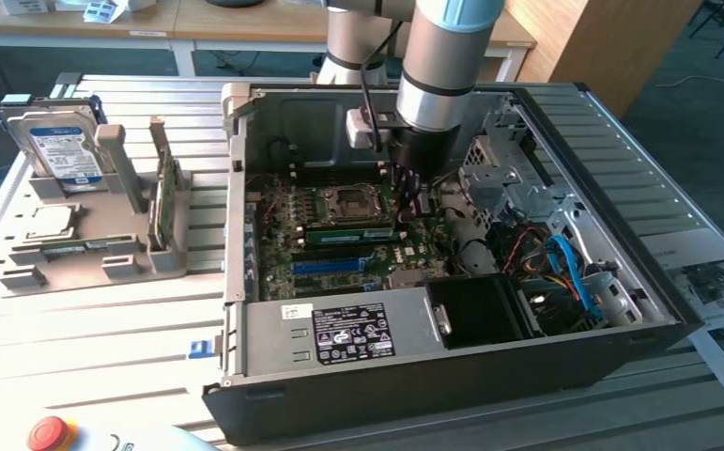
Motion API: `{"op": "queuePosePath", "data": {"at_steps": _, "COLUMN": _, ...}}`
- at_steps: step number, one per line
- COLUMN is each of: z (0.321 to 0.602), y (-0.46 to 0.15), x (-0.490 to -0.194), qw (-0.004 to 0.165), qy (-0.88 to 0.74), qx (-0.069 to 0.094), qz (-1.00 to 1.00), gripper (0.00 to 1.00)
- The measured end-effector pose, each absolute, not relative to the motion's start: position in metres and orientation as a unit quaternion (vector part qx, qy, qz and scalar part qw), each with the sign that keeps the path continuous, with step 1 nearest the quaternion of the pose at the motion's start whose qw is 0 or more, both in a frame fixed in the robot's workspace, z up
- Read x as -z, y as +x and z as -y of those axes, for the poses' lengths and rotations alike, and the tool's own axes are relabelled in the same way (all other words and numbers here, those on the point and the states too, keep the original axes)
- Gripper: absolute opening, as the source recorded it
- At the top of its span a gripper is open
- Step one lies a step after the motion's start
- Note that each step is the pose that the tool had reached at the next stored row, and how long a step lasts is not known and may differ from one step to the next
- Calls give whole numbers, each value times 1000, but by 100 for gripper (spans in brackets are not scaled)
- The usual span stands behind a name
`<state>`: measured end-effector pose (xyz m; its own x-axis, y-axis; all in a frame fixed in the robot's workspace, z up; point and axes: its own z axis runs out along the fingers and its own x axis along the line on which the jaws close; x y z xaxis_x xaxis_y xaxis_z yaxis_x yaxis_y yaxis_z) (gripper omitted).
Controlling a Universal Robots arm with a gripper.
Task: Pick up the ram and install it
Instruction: 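Press down the ram until it locks into place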
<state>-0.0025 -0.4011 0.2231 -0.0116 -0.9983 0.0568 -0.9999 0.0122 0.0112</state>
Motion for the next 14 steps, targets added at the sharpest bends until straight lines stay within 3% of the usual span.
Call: {"op": "queuePosePath", "data": {"at_steps": 14, "z": 401, "y": -2, "x": -222, "qw": 24, "qy": 703, "qx": -16, "qz": 711, "gripper": 10}}
